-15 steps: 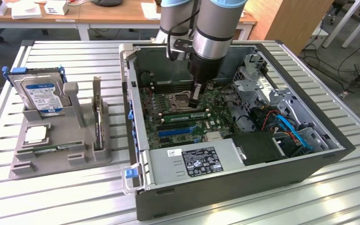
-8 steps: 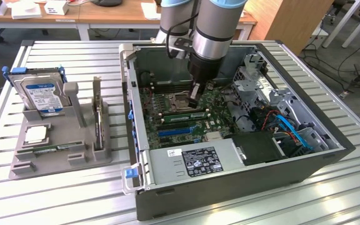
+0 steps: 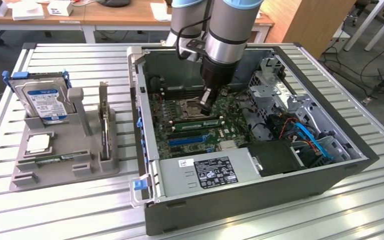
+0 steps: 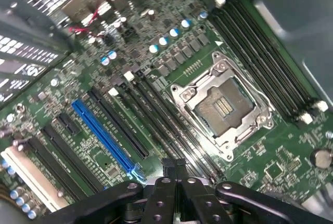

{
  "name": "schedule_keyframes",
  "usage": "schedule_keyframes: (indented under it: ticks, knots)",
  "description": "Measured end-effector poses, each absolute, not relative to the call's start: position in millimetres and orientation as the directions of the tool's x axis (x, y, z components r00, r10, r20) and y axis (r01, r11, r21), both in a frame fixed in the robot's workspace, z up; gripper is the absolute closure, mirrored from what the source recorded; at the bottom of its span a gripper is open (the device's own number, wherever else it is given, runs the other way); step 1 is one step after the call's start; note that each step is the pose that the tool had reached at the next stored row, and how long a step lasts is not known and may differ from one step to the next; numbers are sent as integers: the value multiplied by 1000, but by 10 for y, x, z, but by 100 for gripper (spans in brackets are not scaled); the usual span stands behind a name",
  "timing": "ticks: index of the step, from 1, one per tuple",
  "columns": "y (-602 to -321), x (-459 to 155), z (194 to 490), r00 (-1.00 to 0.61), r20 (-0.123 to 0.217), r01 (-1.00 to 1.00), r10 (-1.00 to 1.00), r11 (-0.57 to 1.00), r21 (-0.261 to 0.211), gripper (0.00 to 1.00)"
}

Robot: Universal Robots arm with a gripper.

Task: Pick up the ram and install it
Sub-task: 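Press down the ram until it locks into place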

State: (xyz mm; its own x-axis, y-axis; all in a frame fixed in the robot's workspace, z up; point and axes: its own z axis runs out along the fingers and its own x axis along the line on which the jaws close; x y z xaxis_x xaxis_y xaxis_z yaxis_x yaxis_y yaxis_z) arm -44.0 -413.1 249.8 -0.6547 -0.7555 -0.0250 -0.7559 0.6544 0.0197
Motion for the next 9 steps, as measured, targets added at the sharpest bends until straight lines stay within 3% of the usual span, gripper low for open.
schedule_keyframes:
  ticks: [9]
  knots:
    - [-4131,-444,2493,-745,-25,-667,-666,745,20,91]
